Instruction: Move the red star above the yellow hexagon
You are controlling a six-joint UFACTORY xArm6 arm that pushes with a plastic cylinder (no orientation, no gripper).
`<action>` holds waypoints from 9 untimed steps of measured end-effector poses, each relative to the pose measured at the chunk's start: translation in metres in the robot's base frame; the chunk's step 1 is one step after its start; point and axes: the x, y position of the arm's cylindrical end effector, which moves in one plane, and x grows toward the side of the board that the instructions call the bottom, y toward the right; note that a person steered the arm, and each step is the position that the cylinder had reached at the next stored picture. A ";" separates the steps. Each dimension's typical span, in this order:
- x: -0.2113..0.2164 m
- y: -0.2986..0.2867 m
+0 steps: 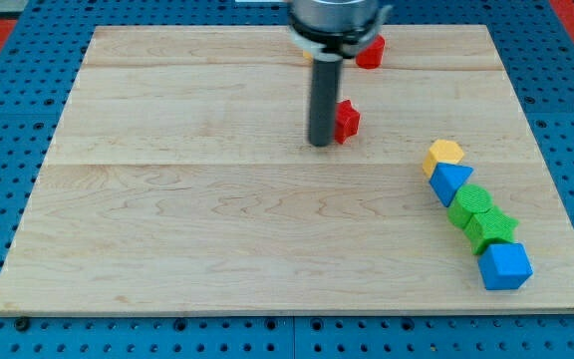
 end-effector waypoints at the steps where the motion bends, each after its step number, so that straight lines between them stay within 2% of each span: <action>1: -0.026 -0.018; 2: -0.042 0.041; 3: -0.028 0.070; 4: -0.038 0.026; 5: -0.012 0.017; 7: -0.019 0.085; 8: -0.022 0.037; 9: 0.001 0.058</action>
